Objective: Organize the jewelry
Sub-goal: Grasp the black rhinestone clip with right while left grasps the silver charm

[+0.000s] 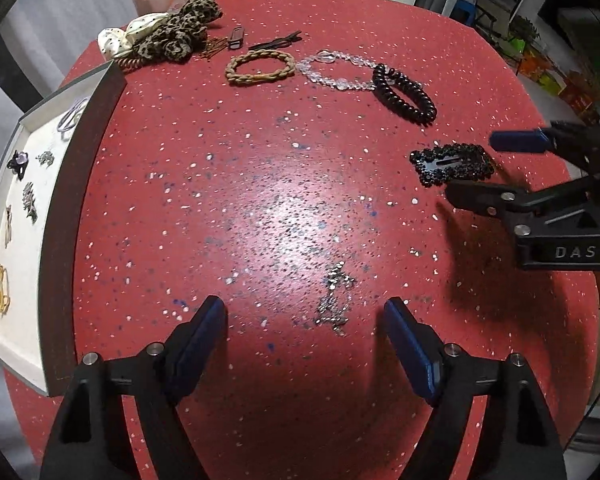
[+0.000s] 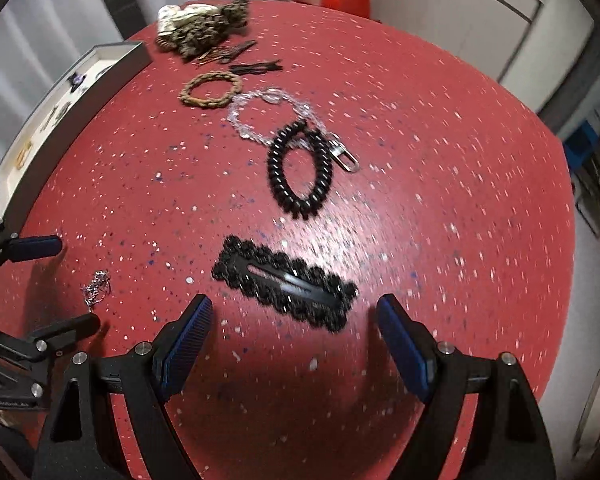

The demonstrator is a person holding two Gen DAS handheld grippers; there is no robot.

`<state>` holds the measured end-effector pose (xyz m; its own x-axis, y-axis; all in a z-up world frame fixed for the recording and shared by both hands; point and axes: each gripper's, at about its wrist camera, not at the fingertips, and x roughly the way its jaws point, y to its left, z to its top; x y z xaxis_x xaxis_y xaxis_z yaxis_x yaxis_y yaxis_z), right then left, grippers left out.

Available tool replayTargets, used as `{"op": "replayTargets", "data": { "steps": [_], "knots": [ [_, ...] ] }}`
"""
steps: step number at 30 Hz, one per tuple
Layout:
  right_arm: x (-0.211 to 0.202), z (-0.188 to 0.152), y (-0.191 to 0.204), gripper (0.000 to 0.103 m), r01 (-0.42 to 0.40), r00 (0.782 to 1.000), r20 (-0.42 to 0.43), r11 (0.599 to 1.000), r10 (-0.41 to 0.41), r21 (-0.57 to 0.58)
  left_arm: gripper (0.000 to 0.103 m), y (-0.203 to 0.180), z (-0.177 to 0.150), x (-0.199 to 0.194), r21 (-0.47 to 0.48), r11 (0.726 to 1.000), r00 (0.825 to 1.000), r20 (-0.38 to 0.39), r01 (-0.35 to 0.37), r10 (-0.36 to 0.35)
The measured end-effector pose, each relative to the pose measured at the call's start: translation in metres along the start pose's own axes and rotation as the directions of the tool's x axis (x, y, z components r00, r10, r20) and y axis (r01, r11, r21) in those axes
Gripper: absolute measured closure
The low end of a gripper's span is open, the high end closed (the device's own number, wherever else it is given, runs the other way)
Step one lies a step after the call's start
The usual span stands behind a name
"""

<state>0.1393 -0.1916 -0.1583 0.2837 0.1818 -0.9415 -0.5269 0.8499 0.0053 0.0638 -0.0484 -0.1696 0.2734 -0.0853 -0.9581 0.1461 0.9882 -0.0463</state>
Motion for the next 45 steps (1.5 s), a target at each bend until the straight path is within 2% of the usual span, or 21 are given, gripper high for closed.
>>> {"op": "replayTargets", "data": {
  "steps": [5,9,11,13,14,16,18,22,23,25,28,35,36,37,41,45],
  "knots": [
    [0.012,0.010,0.007,0.017,0.008,1.000,-0.008,0.997,-0.009,-0.079,0.019,-0.005,0.002,0.005,0.006,1.000,1.000,0.004,-0.012,0.012],
    [0.016,0.012,0.005,0.018,-0.019,1.000,-0.013,0.998,0.018,-0.066,0.019,-0.007,0.005,0.006,0.012,1.000,1.000,0.008,-0.013,0.012],
    [0.015,0.011,0.006,0.022,-0.023,1.000,-0.014,0.997,0.022,-0.068,0.024,-0.010,0.007,0.007,0.015,1.000,1.000,0.009,-0.013,0.013],
    [0.014,0.010,0.007,0.030,-0.027,1.000,-0.017,0.997,0.026,-0.068,0.027,-0.012,0.009,0.007,0.021,1.000,1.000,0.009,-0.009,0.009],
    [0.013,0.008,0.008,0.032,-0.028,0.999,-0.023,0.997,0.026,-0.068,0.034,-0.014,0.010,0.007,0.022,1.000,1.000,0.011,-0.008,0.008],
    [0.010,0.006,0.008,0.047,-0.029,0.999,-0.023,0.997,0.028,-0.065,0.041,-0.016,0.012,0.007,0.031,1.000,1.000,0.012,-0.001,0.001],
    [0.008,0.006,0.009,0.058,-0.031,0.999,-0.026,0.998,0.030,-0.052,0.048,-0.018,0.016,0.007,0.033,0.999,1.000,0.011,0.005,-0.005],
    [0.006,0.000,0.011,0.059,-0.029,0.999,-0.036,0.999,0.027,-0.032,0.070,-0.020,0.022,0.007,0.038,0.999,1.000,0.012,0.016,-0.016],
    [0.006,-0.002,0.013,0.059,-0.030,0.999,-0.036,0.999,0.029,-0.021,0.079,-0.020,0.022,0.007,0.037,0.999,1.000,0.010,0.024,-0.024],
    [0.004,-0.007,0.014,0.061,-0.040,0.998,-0.038,0.999,0.041,0.010,0.091,-0.020,0.023,0.008,0.032,0.998,0.999,0.004,0.047,-0.047],
    [0.001,-0.014,0.012,0.061,-0.060,0.997,-0.043,0.995,0.064,0.076,0.099,-0.013,0.019,0.004,0.016,0.997,0.997,0.004,0.081,-0.081],
    [-0.009,-0.033,0.004,0.062,-0.116,0.991,-0.026,0.953,0.128,0.278,0.099,0.003,0.011,-0.009,-0.014,0.991,0.991,0.015,0.130,-0.130],
    [-0.011,-0.035,0.003,0.068,-0.122,0.991,-0.023,0.947,0.135,0.298,0.099,0.005,0.011,-0.011,-0.016,0.991,0.991,0.017,0.134,-0.134],
    [-0.012,-0.037,0.003,0.068,-0.124,0.990,-0.022,0.939,0.139,0.320,0.099,0.006,0.010,-0.013,-0.016,0.991,0.991,0.018,0.136,-0.135],
    [-0.017,-0.042,0.006,0.068,-0.136,0.988,-0.020,0.923,0.154,0.361,0.099,0.012,0.008,-0.016,-0.014,0.991,0.991,0.013,0.130,-0.130],
    [-0.018,-0.044,0.007,0.061,-0.128,0.988,-0.029,0.920,0.149,0.371,0.099,0.011,0.005,-0.016,0.007,0.995,0.995,0.007,0.100,-0.100]
  ]
}}
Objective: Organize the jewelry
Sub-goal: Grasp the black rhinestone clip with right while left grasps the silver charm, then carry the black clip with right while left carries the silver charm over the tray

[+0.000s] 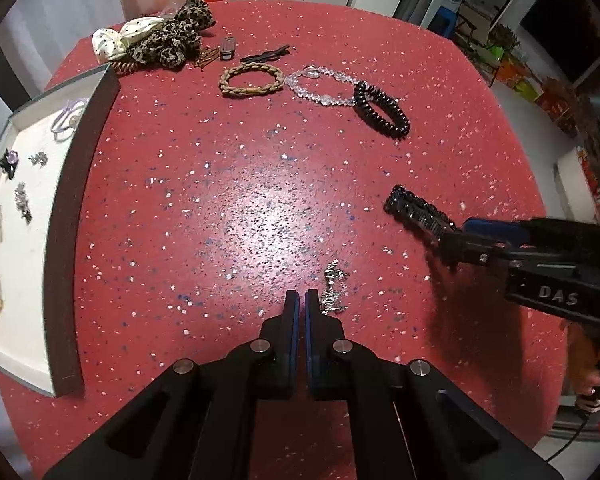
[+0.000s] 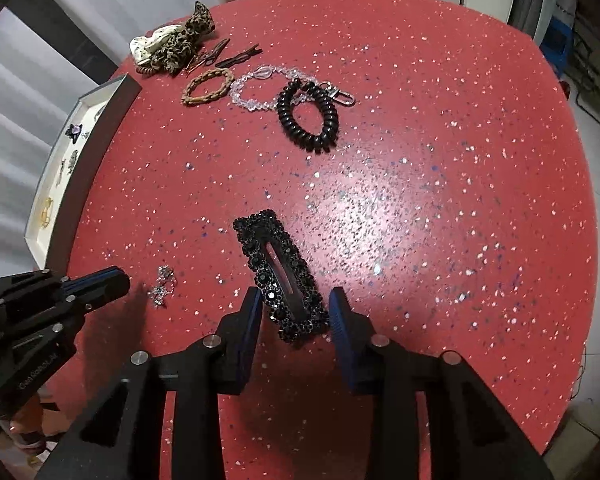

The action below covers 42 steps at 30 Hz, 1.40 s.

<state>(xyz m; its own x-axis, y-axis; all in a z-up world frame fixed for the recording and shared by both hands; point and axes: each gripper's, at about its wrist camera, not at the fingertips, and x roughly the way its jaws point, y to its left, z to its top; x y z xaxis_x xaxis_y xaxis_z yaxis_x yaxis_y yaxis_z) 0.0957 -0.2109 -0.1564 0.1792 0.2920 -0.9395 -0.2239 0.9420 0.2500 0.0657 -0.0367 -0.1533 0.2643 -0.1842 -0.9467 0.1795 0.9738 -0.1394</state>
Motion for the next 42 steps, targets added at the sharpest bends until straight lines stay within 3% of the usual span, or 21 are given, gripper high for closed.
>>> {"op": "replayTargets", "data": {
  "steps": [1,2,4,5,7,12,14,15,16,19,21,24,25,27,28,32,42],
  "knots": [
    [0.000,0.000,0.000,0.048,0.014,1.000,0.003,1.000,-0.014,-0.003,0.099,-0.002,0.004,0.004,0.004,1.000,1.000,-0.005,-0.009,0.009],
    [0.000,0.001,0.001,0.041,0.020,1.000,0.010,1.000,-0.019,-0.008,0.098,0.000,0.002,0.005,0.003,1.000,1.000,-0.011,-0.006,0.006],
    [0.001,0.001,0.002,0.038,0.016,1.000,0.009,1.000,-0.016,-0.015,0.092,0.000,0.001,0.009,0.001,1.000,1.000,-0.022,-0.012,0.012],
    [0.003,0.002,0.004,0.038,0.022,1.000,0.008,1.000,-0.022,-0.022,0.064,0.000,-0.001,0.009,0.005,1.000,0.999,-0.023,-0.024,0.024],
    [0.007,0.003,0.008,0.038,0.043,0.999,0.010,0.998,-0.042,-0.044,0.022,0.000,-0.003,0.006,-0.006,0.999,0.999,0.009,-0.045,0.045],
    [0.017,0.007,0.025,0.039,0.132,0.991,0.028,0.982,-0.129,-0.139,0.022,-0.003,-0.002,0.010,0.012,0.998,0.999,0.012,-0.053,0.053],
    [0.019,0.008,0.029,0.050,0.186,0.983,0.042,0.968,-0.181,-0.169,0.022,-0.007,0.000,0.015,0.023,0.998,0.998,0.004,-0.057,0.057],
    [0.018,0.008,0.029,0.062,0.197,0.980,0.051,0.965,-0.191,-0.174,0.022,-0.008,0.001,0.017,0.030,0.998,0.998,0.001,-0.056,0.056],
    [0.018,0.009,0.027,0.066,0.191,0.981,0.048,0.968,-0.186,-0.163,0.023,-0.011,0.001,0.020,0.041,0.998,0.999,-0.006,-0.053,0.053],
    [0.017,0.009,0.021,0.066,0.179,0.984,0.053,0.974,-0.173,-0.137,0.031,-0.022,0.003,0.027,0.081,0.995,0.998,-0.008,-0.057,0.058],
    [0.016,0.008,0.018,0.067,0.168,0.985,0.054,0.979,-0.162,-0.115,0.043,-0.029,0.005,0.027,0.116,0.991,0.998,0.004,-0.060,0.060],
    [0.014,0.007,0.012,0.067,0.145,0.989,0.051,0.987,-0.141,-0.073,0.082,-0.032,0.009,0.025,0.137,0.988,0.998,0.014,-0.068,0.067],
    [0.012,0.006,0.009,0.067,0.137,0.990,0.051,0.989,-0.134,-0.051,0.089,-0.033,0.012,0.025,0.137,0.989,0.998,0.006,-0.063,0.063],
    [0.008,0.004,0.007,0.067,0.129,0.991,0.051,0.991,-0.128,-0.022,0.092,-0.031,0.014,0.023,0.125,0.991,0.999,-0.007,-0.038,0.039],
    [0.004,0.004,0.005,0.067,0.121,0.991,0.052,0.993,-0.121,-0.001,0.100,-0.029,0.015,0.022,0.114,0.993,1.000,-0.013,-0.020,0.022],
    [-0.012,0.000,0.002,0.067,0.087,0.994,0.058,0.994,-0.091,0.071,0.100,-0.017,0.015,0.007,0.041,0.998,0.999,-0.023,0.040,-0.039],
    [-0.050,-0.019,0.017,0.067,-0.007,0.999,0.053,0.981,-0.003,0.192,0.100,-0.003,0.010,-0.044,0.032,0.997,0.998,0.003,0.068,-0.068]
  ]
}}
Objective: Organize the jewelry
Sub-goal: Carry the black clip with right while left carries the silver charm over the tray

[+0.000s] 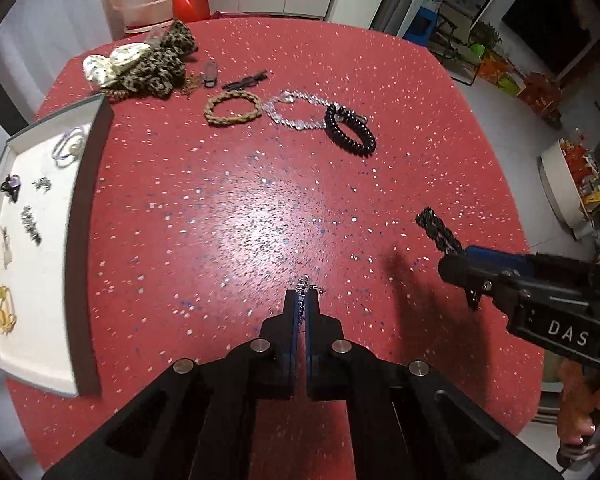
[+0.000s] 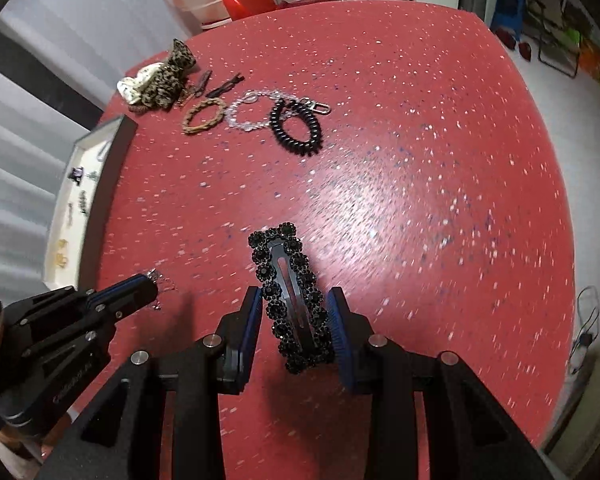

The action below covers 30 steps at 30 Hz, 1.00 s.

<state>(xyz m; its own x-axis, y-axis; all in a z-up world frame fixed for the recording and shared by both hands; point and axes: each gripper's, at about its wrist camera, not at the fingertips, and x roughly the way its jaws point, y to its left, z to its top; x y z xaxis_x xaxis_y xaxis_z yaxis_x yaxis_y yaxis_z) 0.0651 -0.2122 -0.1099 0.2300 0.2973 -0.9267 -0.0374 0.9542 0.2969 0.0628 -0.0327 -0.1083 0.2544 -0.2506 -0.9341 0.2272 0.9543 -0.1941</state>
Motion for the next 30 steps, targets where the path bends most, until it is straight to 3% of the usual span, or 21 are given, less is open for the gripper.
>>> {"op": "replayTargets", "data": {
  "steps": [16,30],
  "knots": [
    [-0.048,-0.014,0.078,0.067,-0.087,0.996,-0.010,0.996,0.087,-0.018,0.100,0.055,-0.037,-0.075,-0.081,0.996,0.999,0.031,-0.039,0.041],
    [-0.028,0.005,0.179,0.067,-0.141,0.990,-0.049,0.982,0.135,-0.127,0.100,0.146,-0.055,-0.102,-0.226,0.969,0.991,0.060,-0.101,0.118]
  ]
}}
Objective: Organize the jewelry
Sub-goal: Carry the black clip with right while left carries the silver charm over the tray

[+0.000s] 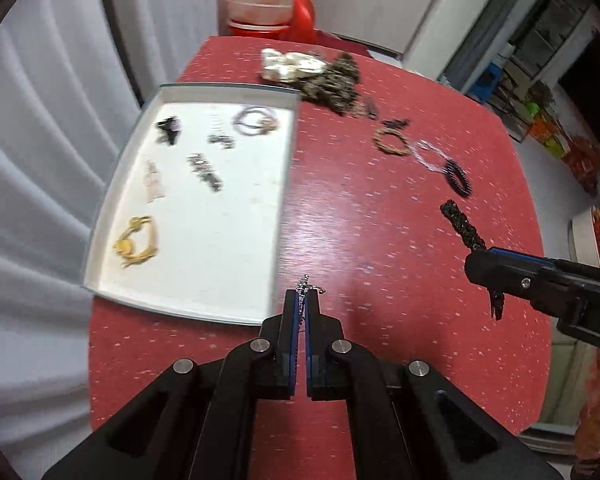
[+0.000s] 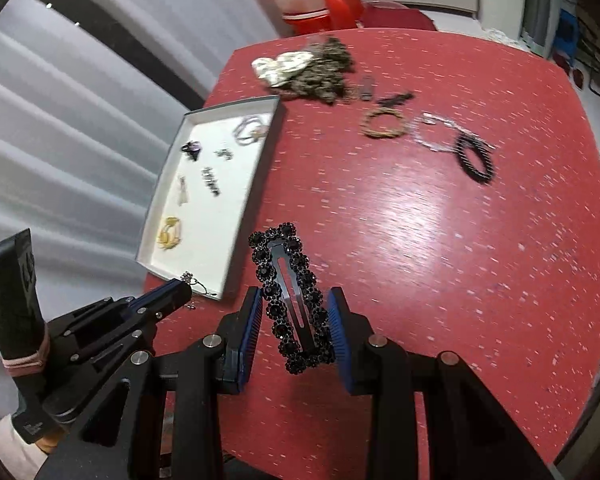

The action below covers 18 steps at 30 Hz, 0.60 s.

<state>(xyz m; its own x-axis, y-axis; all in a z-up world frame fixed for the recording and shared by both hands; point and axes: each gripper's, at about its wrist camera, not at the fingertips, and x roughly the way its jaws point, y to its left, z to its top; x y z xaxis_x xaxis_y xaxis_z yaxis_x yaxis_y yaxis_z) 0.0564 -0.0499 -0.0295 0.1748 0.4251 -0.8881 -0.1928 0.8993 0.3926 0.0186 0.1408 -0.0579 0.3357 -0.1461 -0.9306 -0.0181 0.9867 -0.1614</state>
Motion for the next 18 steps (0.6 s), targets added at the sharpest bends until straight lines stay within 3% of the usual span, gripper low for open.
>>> {"op": "replayTargets", "data": {
  "steps": [10,18],
  "knots": [
    [0.041,0.041,0.064,0.067,-0.047,0.998,-0.034,0.997,0.045,-0.055,0.100,0.075,0.014,0.002,-0.105,0.993,0.998,0.031,-0.055,0.059],
    [0.077,0.085,0.090,0.067,-0.050,0.998,-0.031,0.997,0.048,-0.054,0.100,0.102,0.040,0.025,-0.148,0.988,0.996,0.058,-0.053,0.062]
  ]
}}
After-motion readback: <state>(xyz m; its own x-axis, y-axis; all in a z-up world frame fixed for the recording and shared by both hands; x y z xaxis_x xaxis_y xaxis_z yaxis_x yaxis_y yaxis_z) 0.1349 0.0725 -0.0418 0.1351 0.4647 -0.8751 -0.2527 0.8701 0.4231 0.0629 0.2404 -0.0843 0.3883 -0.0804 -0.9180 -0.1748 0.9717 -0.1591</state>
